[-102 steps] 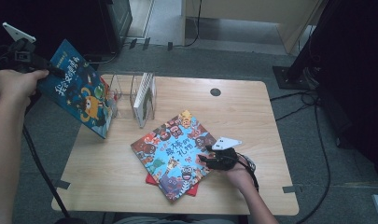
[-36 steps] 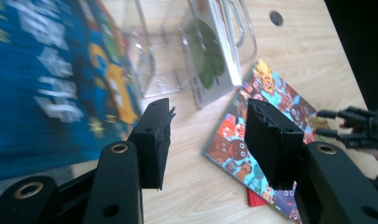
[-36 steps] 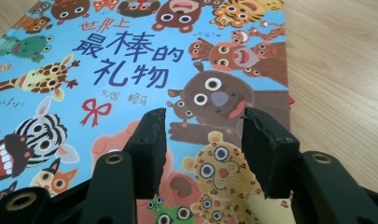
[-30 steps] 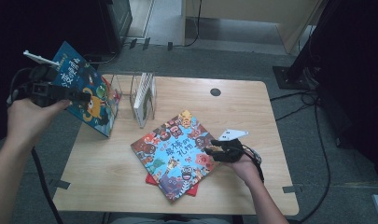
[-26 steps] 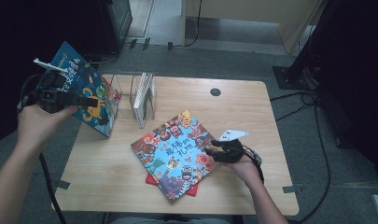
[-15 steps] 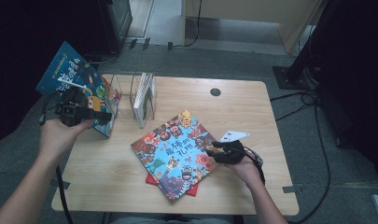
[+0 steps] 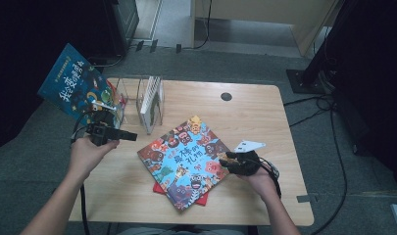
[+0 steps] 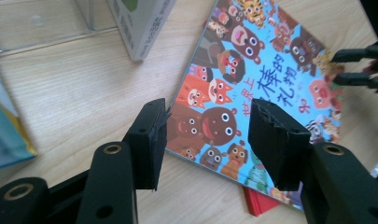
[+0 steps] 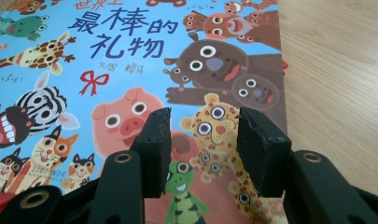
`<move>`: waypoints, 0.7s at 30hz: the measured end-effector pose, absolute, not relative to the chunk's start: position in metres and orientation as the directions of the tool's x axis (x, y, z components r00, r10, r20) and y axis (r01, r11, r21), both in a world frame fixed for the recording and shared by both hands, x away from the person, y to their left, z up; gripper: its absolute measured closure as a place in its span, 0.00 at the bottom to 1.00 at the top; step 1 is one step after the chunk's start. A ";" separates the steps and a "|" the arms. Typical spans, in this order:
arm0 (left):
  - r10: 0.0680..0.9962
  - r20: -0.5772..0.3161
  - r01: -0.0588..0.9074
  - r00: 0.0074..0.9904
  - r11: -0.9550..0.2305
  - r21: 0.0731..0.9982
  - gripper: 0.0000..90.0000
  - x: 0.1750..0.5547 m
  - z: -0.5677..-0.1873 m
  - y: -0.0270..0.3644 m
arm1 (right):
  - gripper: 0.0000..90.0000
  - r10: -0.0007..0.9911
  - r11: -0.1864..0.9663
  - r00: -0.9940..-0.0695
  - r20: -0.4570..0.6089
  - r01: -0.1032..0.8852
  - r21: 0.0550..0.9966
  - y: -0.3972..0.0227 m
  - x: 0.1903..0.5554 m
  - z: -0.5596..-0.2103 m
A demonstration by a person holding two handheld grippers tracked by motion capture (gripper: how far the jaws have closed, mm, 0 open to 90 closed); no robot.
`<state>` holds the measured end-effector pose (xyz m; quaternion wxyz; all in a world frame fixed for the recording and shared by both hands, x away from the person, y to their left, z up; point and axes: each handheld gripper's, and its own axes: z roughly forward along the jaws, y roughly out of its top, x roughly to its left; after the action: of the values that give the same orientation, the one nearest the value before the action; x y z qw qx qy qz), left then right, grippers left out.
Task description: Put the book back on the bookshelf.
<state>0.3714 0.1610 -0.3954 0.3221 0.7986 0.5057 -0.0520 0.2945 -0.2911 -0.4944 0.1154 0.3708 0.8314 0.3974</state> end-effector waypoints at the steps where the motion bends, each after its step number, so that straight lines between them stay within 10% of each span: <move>1: 0.772 -0.411 0.842 0.485 -0.285 0.459 0.53 0.372 -0.398 0.160 | 0.62 0.712 0.405 -0.694 0.106 0.529 0.746 -0.292 0.293 -0.495; 21: 0.749 -0.406 0.829 0.523 -0.338 0.445 0.54 0.382 -0.455 0.135 | 0.79 0.749 0.379 -0.654 0.106 0.554 0.741 -0.309 0.274 -0.497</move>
<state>0.3823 0.1351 -0.4551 0.3112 0.8153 0.4840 -0.0643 0.2744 -0.3095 -0.4968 0.1244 0.3967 0.8211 0.3912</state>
